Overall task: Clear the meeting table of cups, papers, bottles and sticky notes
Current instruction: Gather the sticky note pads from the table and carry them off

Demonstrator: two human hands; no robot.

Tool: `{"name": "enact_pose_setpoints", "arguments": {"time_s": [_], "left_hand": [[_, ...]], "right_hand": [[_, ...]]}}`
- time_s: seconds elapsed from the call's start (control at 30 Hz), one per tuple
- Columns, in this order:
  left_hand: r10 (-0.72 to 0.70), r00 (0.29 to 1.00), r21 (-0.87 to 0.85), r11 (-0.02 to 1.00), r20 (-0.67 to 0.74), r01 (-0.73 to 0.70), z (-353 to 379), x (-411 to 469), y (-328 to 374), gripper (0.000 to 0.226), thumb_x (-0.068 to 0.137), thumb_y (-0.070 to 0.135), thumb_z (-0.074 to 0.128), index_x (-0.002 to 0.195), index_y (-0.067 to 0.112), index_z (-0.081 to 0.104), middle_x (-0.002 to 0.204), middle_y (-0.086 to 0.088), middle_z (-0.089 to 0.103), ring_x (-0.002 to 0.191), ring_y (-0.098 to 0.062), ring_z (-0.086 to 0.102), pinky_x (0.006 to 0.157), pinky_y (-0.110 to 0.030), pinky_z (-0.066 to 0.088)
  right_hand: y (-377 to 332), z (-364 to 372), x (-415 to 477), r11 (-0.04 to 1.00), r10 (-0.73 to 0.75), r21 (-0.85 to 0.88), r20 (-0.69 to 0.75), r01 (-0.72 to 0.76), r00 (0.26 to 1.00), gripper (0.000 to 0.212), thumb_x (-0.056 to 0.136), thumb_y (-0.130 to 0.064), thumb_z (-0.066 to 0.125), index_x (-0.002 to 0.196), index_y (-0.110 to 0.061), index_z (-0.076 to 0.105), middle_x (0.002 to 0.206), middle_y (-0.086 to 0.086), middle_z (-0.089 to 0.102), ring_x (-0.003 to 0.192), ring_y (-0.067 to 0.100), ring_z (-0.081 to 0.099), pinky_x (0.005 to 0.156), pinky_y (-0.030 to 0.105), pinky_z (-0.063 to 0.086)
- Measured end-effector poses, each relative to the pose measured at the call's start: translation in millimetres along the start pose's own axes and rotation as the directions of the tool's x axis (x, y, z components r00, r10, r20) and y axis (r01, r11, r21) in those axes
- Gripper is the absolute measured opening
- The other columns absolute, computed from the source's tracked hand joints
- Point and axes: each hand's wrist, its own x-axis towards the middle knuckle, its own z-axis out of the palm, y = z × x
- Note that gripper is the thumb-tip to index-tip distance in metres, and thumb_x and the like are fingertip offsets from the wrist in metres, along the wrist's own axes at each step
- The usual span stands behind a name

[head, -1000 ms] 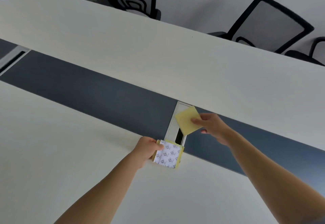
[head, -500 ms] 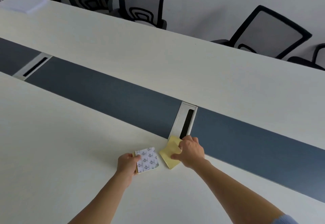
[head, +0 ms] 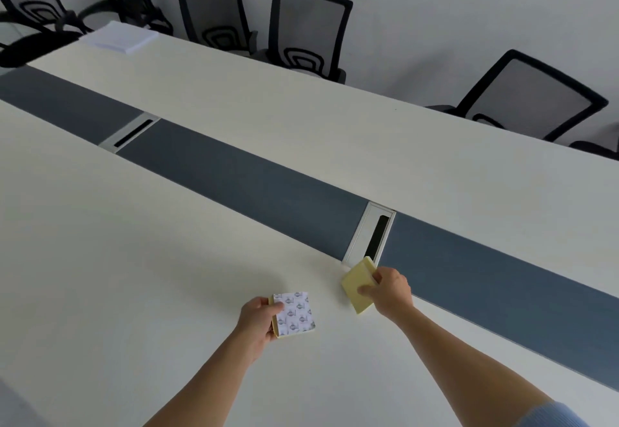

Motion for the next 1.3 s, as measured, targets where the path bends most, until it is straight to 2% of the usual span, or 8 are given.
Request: {"name": "enact_pose_setpoints", "arguments": {"time_s": [0.1, 0.2, 0.3, 0.43, 0.63, 0.97, 1.13, 1.3], "left_hand": [[0.019, 1.0, -0.032, 0.999, 0.007, -0.019, -8.7, -15.5, -4.5, 0.023, 0.091, -0.005, 0.055, 0.113, 0.001, 0.055, 0.111, -0.024, 0.066, 0.101, -0.04, 0.064, 0.074, -0.042, 0.056], [0.057, 0.996, -0.037, 0.998, 0.065, -0.054, -13.9, -39.2, -2.0, 0.028, 0.092, -0.005, 0.053, 0.118, 0.005, 0.054, 0.108, -0.021, 0.066, 0.097, -0.037, 0.064, 0.086, -0.049, 0.053], [0.11, 0.979, 0.016, 0.993, 0.173, -0.114, -16.6, -69.8, 3.0, 0.025, 0.093, -0.003, 0.051, 0.117, 0.0, 0.058, 0.103, -0.019, 0.069, 0.093, -0.033, 0.065, 0.081, -0.046, 0.055], [0.197, 0.933, 0.006, 0.978, 0.303, -0.208, -20.9, -118.2, 2.3, 0.026, 0.094, 0.004, 0.051, 0.117, -0.005, 0.06, 0.101, -0.021, 0.071, 0.092, -0.035, 0.069, 0.076, -0.044, 0.058], [0.281, 0.875, -0.044, 0.957, 0.395, -0.287, -58.2, -193.6, -33.2, 0.016, 0.099, 0.02, 0.047, 0.107, 0.011, 0.057, 0.098, -0.016, 0.069, 0.086, -0.029, 0.067, 0.067, -0.035, 0.053], [0.358, 0.906, -0.297, 0.911, 0.227, -0.285, -178.2, -266.8, -87.4, 0.027, 0.099, 0.022, 0.043, 0.092, 0.009, 0.065, 0.074, -0.01, 0.066, 0.07, -0.027, 0.059, 0.066, -0.034, 0.046], [0.385, 0.915, -0.438, 0.847, 0.118, -0.3, -251.7, -278.1, -88.6, 0.037, 0.101, 0.027, 0.043, 0.115, 0.001, 0.066, 0.106, -0.022, 0.071, 0.098, -0.04, 0.067, 0.09, -0.052, 0.052], [0.396, 0.917, -0.555, 0.773, 0.044, -0.307, -360.1, -272.4, -77.1, 0.042, 0.102, 0.039, 0.04, 0.115, 0.006, 0.064, 0.101, -0.017, 0.074, 0.101, -0.038, 0.066, 0.097, -0.054, 0.047]], "right_hand": [[2.2, -6.5, -22.8, 0.965, 0.029, 0.257, 0.094, -0.052, 0.995, 0.017, 0.075, -0.015, 0.077, 0.084, -0.008, 0.064, 0.085, 0.007, 0.064, 0.068, 0.018, 0.055, 0.058, 0.029, 0.044], [-7.2, -24.4, -57.6, 0.874, -0.054, 0.482, 0.231, -0.066, 0.972, 0.025, 0.08, -0.012, 0.076, 0.099, -0.001, 0.065, 0.087, 0.009, 0.064, 0.069, 0.017, 0.055, 0.061, 0.029, 0.043], [-19.8, -46.8, -94.6, 0.87, -0.234, 0.492, 0.39, 0.013, 0.89, 0.031, 0.082, -0.017, 0.075, 0.108, -0.004, 0.065, 0.092, 0.006, 0.062, 0.081, 0.02, 0.054, 0.068, 0.031, 0.044], [-34.3, -70.1, -147.1, 0.875, -0.404, 0.464, 0.535, 0.142, 0.742, 0.025, 0.075, -0.018, 0.076, 0.096, -0.012, 0.065, 0.088, 0.001, 0.064, 0.085, 0.019, 0.059, 0.068, 0.028, 0.049], [-37.6, -62.8, -224.1, 0.86, -0.497, 0.344, 0.393, 0.377, 0.774, 0.02, 0.082, -0.01, 0.074, 0.1, -0.008, 0.066, 0.096, 0.006, 0.067, 0.088, 0.023, 0.064, 0.076, 0.034, 0.056], [-114.6, 9.1, -343.7, 0.725, -0.628, 0.192, 0.578, 0.662, 0.52, 0.015, 0.085, -0.009, 0.067, 0.1, -0.008, 0.066, 0.088, 0.002, 0.063, 0.079, 0.016, 0.059, 0.063, 0.025, 0.05], [-172.8, 61.4, -373.3, 0.688, -0.679, 0.242, 0.547, 0.684, 0.489, 0.017, 0.087, -0.015, 0.065, 0.101, -0.006, 0.068, 0.09, 0.002, 0.067, 0.084, 0.018, 0.062, 0.076, 0.034, 0.052], [-258.9, 150.6, -406.3, 0.674, -0.672, 0.267, 0.609, 0.689, 0.422, 0.021, 0.091, -0.024, 0.064, 0.098, -0.006, 0.069, 0.095, 0.004, 0.068, 0.092, 0.019, 0.063, 0.089, 0.043, 0.054]]}}
